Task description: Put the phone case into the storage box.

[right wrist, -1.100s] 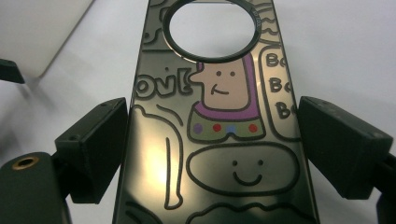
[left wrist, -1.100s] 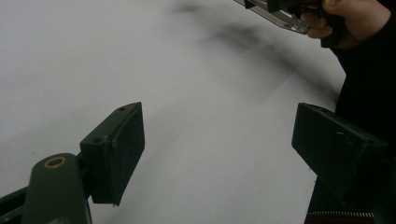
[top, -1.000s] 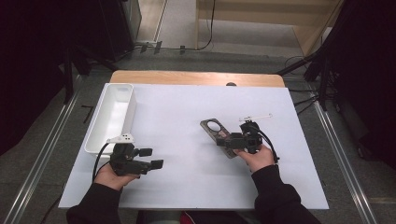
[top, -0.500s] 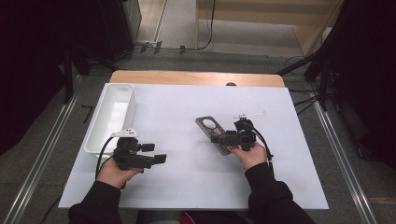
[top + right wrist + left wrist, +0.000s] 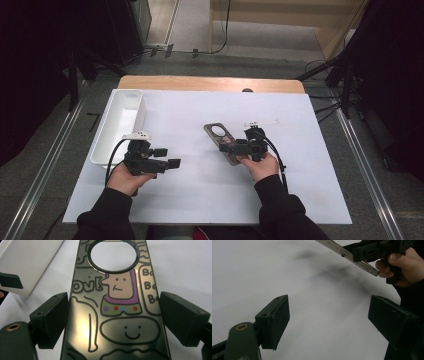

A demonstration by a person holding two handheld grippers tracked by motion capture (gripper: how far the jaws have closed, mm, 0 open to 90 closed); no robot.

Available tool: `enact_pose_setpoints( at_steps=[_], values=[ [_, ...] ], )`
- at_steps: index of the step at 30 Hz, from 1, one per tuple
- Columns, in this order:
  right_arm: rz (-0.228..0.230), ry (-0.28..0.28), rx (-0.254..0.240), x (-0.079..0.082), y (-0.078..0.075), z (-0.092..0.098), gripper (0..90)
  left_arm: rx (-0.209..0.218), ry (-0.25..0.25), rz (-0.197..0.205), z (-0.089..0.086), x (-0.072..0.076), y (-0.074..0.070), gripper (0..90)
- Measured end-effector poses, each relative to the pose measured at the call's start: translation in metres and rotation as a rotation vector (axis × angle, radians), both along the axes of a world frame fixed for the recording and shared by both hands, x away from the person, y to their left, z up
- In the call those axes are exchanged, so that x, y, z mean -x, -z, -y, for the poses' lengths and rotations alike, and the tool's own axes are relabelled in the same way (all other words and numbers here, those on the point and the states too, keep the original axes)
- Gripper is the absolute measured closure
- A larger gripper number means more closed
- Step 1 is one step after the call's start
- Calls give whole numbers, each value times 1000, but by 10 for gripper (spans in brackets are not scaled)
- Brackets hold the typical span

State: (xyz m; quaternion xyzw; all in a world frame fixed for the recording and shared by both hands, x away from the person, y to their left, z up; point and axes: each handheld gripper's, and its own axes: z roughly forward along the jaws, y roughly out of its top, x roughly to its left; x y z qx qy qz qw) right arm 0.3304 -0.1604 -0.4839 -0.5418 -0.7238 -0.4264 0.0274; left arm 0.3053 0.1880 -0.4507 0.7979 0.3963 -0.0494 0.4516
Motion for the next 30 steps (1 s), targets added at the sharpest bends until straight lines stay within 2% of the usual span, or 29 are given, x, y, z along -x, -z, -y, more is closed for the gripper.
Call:
enact_pose_setpoints(
  at_steps=[3,6,8,16,18,21,30],
  values=[
    [18,8,-4,2,-1,-2,108,-6,-4,-5,4,-3,-3,170],
    [25,20,-11,4,-2,-2,108,-35,-16,-14,9,-6,-5,170],
    [37,35,-15,5,-2,-1,108,-30,-17,-6,11,-8,-7,171],
    [31,51,-44,8,0,-3,107,-24,-17,-16,21,-16,-13,171],
    [42,55,-43,9,1,-4,107,-48,-24,-8,23,-16,-14,171],
    [52,68,-45,11,3,-5,107,-58,-30,-8,26,-17,-14,171],
    [63,79,-54,13,7,-12,108,-43,-54,-29,34,-26,-19,171]
  ],
)
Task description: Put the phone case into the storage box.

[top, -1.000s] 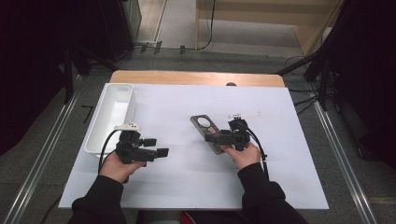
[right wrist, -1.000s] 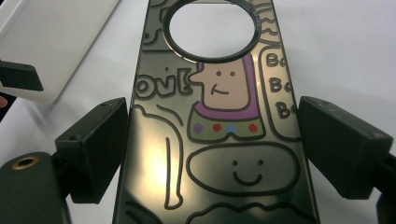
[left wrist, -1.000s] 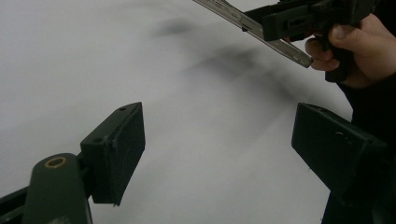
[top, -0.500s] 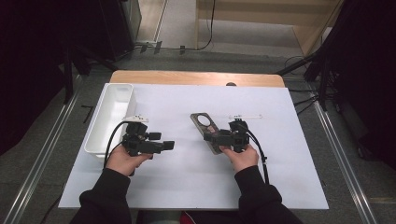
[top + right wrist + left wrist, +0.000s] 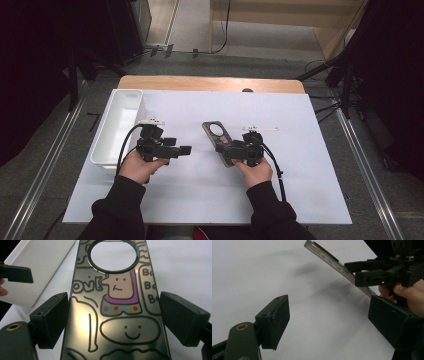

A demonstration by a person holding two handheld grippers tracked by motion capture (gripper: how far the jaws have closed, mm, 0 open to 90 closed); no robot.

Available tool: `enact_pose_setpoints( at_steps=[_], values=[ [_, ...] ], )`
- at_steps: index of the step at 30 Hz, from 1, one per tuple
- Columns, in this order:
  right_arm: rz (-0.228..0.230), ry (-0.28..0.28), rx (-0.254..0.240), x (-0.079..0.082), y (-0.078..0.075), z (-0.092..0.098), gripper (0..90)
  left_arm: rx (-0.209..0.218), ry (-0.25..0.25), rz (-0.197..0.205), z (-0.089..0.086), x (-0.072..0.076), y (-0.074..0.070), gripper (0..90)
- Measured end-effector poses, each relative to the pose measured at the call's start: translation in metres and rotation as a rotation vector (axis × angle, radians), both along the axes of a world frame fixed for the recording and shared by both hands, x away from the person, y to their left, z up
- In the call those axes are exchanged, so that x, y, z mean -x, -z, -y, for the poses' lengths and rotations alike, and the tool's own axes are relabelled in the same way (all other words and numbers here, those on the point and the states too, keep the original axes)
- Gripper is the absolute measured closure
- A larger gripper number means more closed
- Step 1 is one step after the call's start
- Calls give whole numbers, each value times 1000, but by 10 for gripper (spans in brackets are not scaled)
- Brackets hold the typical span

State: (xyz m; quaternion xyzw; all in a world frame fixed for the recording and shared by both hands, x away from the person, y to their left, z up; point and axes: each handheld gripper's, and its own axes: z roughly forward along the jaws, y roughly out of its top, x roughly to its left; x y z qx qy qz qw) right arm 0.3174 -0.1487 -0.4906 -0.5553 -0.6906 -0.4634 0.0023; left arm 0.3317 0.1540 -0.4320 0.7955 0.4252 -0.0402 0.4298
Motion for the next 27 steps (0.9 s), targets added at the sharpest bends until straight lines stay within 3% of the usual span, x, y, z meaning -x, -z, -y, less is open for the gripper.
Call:
enact_pose_setpoints(
  at_steps=[10,13,27],
  values=[
    [7,2,-17,1,0,-5,107,-7,-24,-5,11,-9,-5,171],
    [11,5,-17,1,0,-6,107,-32,-44,-1,15,-11,-7,171],
    [25,17,-22,1,1,-11,107,15,-94,-42,21,-23,-5,172]
  ],
)
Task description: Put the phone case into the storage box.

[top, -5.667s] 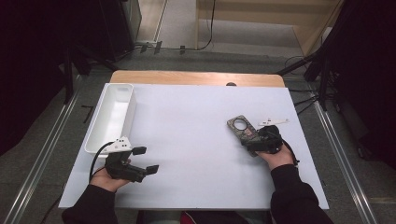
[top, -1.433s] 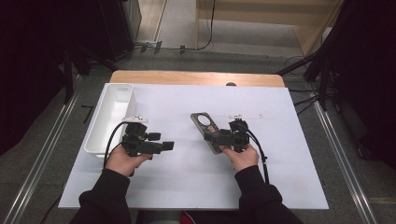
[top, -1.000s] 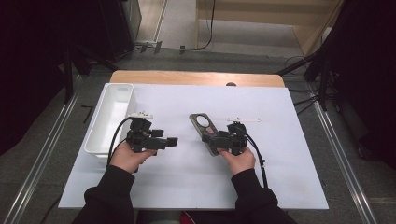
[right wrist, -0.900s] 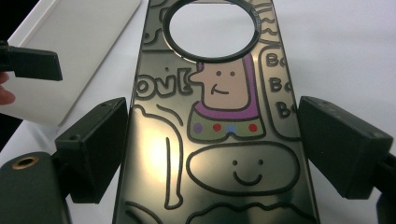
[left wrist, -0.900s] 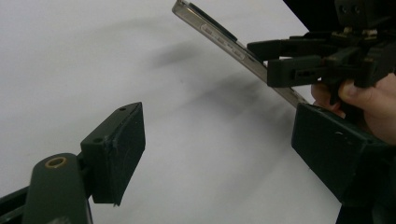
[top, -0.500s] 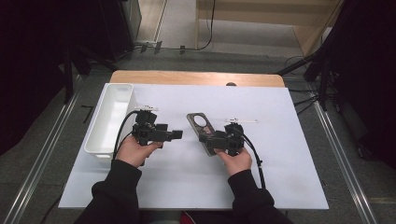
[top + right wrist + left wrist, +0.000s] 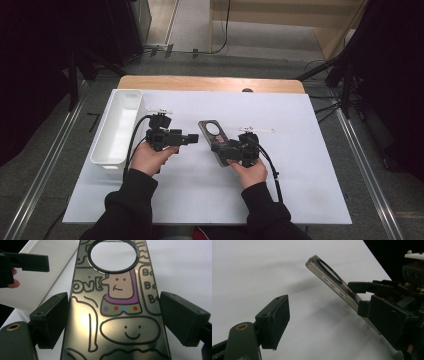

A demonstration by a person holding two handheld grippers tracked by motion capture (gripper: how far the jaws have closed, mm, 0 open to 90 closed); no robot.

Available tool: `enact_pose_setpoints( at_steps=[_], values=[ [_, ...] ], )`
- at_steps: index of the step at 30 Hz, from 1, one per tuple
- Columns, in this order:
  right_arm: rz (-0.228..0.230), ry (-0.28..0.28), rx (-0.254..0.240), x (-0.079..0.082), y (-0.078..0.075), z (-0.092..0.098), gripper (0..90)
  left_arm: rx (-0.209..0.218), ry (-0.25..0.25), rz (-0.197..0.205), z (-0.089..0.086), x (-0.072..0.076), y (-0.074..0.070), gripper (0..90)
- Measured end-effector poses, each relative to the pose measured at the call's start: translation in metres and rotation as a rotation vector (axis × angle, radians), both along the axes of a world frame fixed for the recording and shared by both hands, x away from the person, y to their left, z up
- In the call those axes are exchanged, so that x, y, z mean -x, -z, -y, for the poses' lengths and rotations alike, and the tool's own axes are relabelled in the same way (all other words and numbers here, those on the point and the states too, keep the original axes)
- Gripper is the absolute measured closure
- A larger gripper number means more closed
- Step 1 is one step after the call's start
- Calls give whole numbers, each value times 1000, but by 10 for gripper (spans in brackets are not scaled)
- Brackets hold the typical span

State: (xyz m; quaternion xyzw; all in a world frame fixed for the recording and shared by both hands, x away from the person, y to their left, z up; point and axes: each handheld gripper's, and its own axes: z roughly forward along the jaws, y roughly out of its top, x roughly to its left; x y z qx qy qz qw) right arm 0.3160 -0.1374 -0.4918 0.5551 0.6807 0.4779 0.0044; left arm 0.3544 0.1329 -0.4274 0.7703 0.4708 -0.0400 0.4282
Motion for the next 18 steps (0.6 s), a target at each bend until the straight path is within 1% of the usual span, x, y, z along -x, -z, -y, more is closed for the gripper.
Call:
enact_pose_setpoints(
  at_steps=[1,2,8,11,14,16,18],
  values=[
    [0,0,-1,0,0,0,107,-2,-6,0,1,-1,0,177],
    [-2,1,-1,0,0,0,107,-8,-10,4,1,-1,0,211],
    [3,9,-7,0,0,-2,107,-8,-13,-5,5,-4,-1,214],
    [3,13,-17,0,0,-3,107,3,-19,-14,7,-5,0,213],
    [5,16,-16,0,0,-3,107,-13,-25,-15,10,-6,-2,214],
    [3,20,-21,0,1,-4,107,-12,-29,-16,12,-6,-3,214],
    [5,24,-21,0,1,-4,107,-1,-29,-23,13,-7,-3,214]
  ],
)
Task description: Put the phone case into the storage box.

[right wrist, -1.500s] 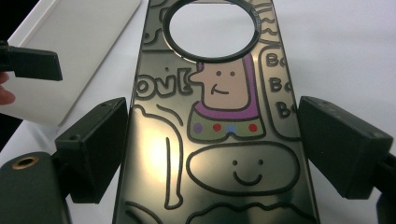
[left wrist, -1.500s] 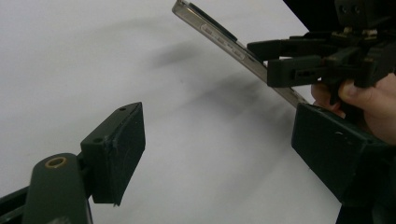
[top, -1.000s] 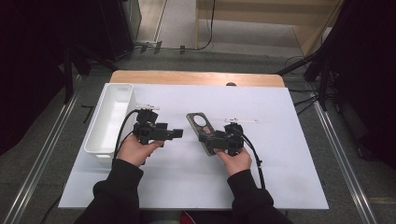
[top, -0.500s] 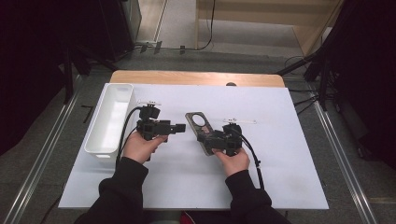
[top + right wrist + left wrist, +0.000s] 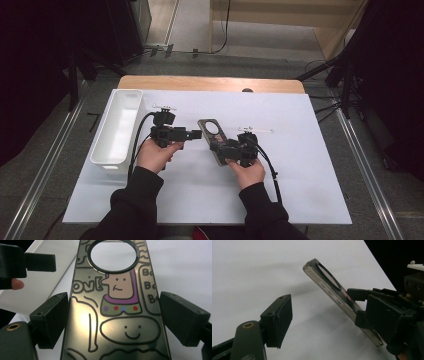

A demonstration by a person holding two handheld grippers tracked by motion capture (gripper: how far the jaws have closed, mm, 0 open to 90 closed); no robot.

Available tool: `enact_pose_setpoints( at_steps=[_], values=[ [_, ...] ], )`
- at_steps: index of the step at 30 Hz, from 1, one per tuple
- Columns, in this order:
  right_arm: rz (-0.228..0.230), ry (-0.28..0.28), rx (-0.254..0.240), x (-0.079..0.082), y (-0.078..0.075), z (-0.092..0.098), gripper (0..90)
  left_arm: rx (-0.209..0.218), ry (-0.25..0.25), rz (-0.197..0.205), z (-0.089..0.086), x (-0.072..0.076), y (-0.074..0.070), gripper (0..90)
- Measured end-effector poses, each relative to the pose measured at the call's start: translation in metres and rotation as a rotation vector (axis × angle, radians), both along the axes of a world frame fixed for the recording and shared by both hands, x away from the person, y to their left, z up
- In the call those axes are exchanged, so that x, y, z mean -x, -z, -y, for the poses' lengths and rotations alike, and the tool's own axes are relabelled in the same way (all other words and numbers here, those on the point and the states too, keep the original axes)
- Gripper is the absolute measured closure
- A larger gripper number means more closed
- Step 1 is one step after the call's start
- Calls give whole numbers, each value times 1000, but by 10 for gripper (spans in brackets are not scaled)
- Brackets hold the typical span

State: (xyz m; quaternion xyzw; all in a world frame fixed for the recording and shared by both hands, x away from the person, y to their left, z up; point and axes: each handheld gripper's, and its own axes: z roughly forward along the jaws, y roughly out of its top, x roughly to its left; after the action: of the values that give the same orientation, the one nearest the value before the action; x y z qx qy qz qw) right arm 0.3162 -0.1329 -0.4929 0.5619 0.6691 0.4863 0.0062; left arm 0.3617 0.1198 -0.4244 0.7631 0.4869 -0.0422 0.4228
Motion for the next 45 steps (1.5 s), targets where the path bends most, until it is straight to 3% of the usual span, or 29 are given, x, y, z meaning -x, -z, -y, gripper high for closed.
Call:
enact_pose_setpoints(
  at_steps=[11,25,34,41,45],
  values=[
    [7,8,-16,1,0,-5,107,1,-33,-30,4,-8,5,214],
    [24,25,-34,1,-2,-7,107,-15,-38,-52,11,-13,3,244],
    [34,29,-34,2,-2,-10,107,6,-50,-86,14,-16,4,245],
    [33,31,-45,0,0,-13,107,-7,-49,-84,19,-17,2,247],
    [36,26,-47,0,0,-15,107,8,-50,-90,20,-18,2,275]
  ],
)
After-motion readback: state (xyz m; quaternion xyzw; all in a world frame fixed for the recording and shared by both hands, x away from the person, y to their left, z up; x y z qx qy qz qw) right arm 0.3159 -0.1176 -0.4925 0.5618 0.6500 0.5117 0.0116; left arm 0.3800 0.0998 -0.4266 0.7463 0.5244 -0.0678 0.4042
